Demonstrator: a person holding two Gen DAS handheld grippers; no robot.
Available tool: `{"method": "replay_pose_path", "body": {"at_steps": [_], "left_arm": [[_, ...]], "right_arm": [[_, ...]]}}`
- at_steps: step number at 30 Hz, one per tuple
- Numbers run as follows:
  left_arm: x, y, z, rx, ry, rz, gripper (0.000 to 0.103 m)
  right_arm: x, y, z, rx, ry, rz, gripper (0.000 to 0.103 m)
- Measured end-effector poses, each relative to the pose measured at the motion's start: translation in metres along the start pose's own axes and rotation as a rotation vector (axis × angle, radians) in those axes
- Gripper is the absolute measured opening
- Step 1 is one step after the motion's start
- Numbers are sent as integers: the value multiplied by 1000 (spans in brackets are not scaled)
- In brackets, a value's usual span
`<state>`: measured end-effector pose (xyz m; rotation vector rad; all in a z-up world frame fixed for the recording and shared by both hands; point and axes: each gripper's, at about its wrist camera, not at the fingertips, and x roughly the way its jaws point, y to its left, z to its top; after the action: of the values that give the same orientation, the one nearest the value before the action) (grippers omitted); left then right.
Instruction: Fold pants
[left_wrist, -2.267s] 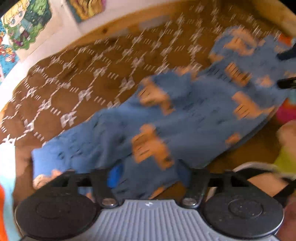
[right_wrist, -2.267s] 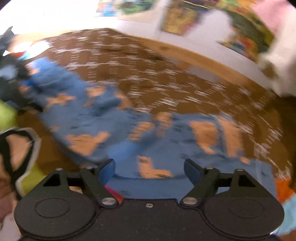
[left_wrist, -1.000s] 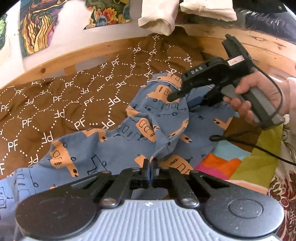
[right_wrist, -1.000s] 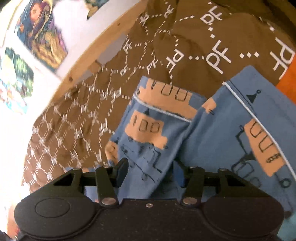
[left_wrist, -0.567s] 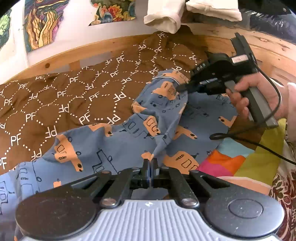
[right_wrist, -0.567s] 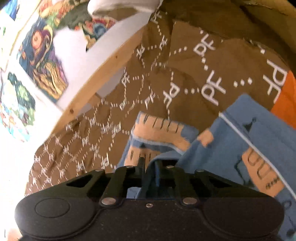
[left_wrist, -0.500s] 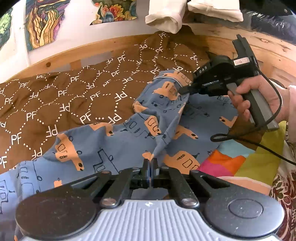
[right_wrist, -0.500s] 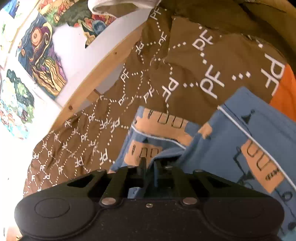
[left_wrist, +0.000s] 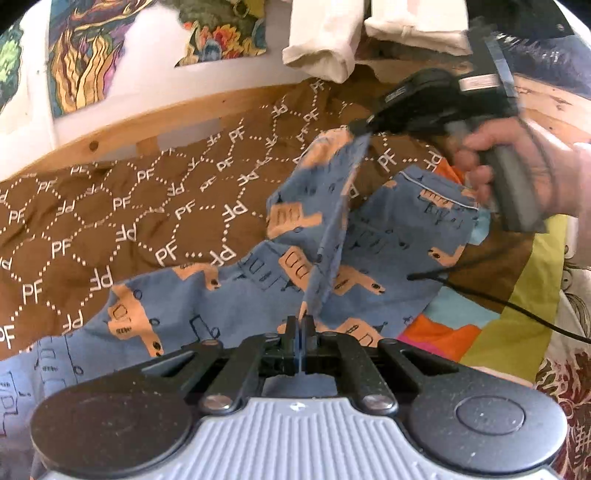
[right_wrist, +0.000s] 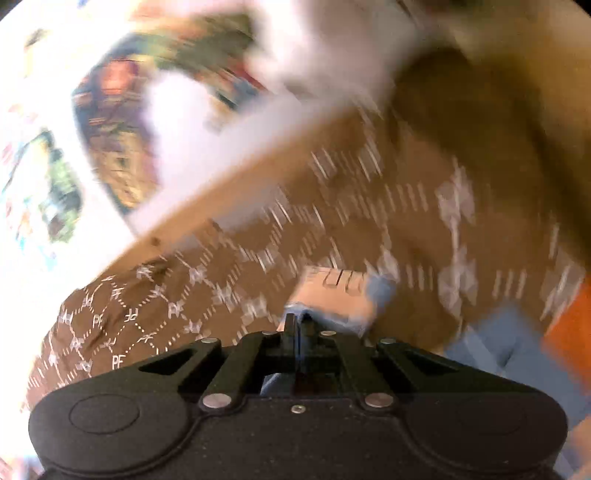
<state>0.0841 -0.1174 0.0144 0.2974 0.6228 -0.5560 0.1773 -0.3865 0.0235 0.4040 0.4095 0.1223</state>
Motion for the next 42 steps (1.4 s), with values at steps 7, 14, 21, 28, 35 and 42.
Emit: {"method": "replay_pose_path", "body": {"at_steps": [7,14,21,28,35,42], "left_arm": [[9,-9,-12,54,73,-21,1],[13,5,-5,-34,131,-155,42],[34,14,85,7,44,-244,69],[141,0,171,-47,219,-432,64],[197,-25,173,-60,391,-473,63],[226,-48,164,-80,477,-394,20]], "right_arm": [[-60,-13,-54,-5,70,-245,0],[-66,-47,-82,211,151,-252,22],[-68,-65,-84,328,116,-169,36],[-66,-80,-83,364,82,-105,34],[-62,-81,-84,371,79,-107,30],[-58,-71,-86,294,80,-141,11]]}}
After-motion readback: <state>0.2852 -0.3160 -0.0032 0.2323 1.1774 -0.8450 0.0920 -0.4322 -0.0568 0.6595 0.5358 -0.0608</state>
